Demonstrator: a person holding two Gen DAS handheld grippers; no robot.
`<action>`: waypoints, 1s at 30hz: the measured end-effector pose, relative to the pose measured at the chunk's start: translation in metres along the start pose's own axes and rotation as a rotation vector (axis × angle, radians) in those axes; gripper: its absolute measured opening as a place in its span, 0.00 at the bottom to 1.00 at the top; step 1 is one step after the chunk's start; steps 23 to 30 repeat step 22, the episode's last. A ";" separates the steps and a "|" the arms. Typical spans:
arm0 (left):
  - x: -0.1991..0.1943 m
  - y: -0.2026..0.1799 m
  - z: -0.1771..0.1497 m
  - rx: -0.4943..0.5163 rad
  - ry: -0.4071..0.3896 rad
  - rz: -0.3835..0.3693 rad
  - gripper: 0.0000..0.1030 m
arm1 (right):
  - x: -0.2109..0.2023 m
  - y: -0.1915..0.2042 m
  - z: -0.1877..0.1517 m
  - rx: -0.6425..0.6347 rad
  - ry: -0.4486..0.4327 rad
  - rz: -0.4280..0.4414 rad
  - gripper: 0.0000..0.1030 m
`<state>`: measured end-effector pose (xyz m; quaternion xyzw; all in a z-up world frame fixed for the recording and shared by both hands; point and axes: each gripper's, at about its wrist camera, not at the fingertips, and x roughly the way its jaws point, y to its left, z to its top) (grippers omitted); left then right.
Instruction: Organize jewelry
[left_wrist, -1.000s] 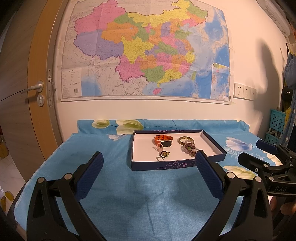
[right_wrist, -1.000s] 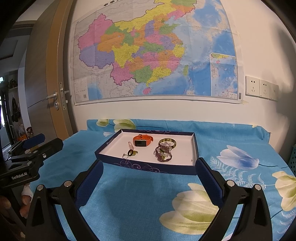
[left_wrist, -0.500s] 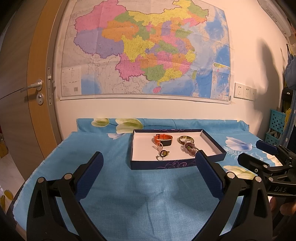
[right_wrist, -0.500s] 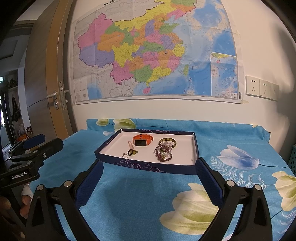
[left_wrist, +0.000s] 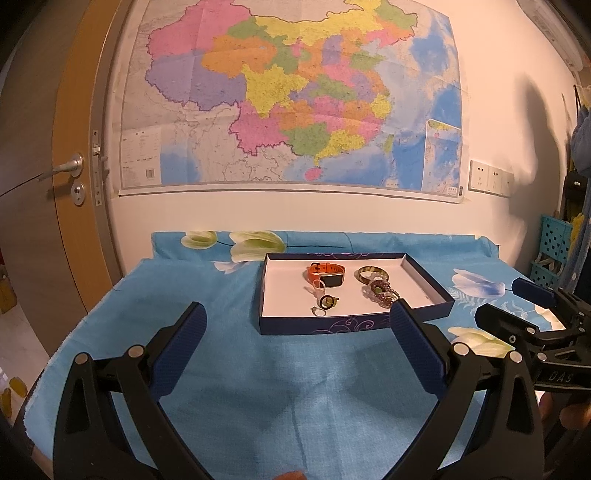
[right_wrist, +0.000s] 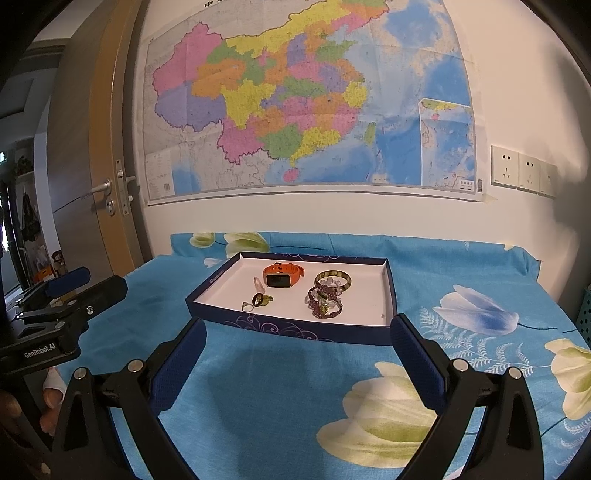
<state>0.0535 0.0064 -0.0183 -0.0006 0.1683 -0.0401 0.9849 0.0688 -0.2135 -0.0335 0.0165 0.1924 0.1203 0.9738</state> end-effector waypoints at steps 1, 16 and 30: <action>0.001 0.000 0.000 0.001 0.002 0.003 0.95 | 0.001 0.000 0.000 0.002 0.003 0.000 0.93; 0.021 0.000 -0.006 -0.015 0.065 -0.025 0.95 | 0.013 -0.003 -0.003 0.007 0.037 0.005 0.93; 0.034 0.002 -0.012 -0.038 0.096 -0.025 0.95 | 0.020 -0.009 -0.006 0.020 0.059 -0.010 0.93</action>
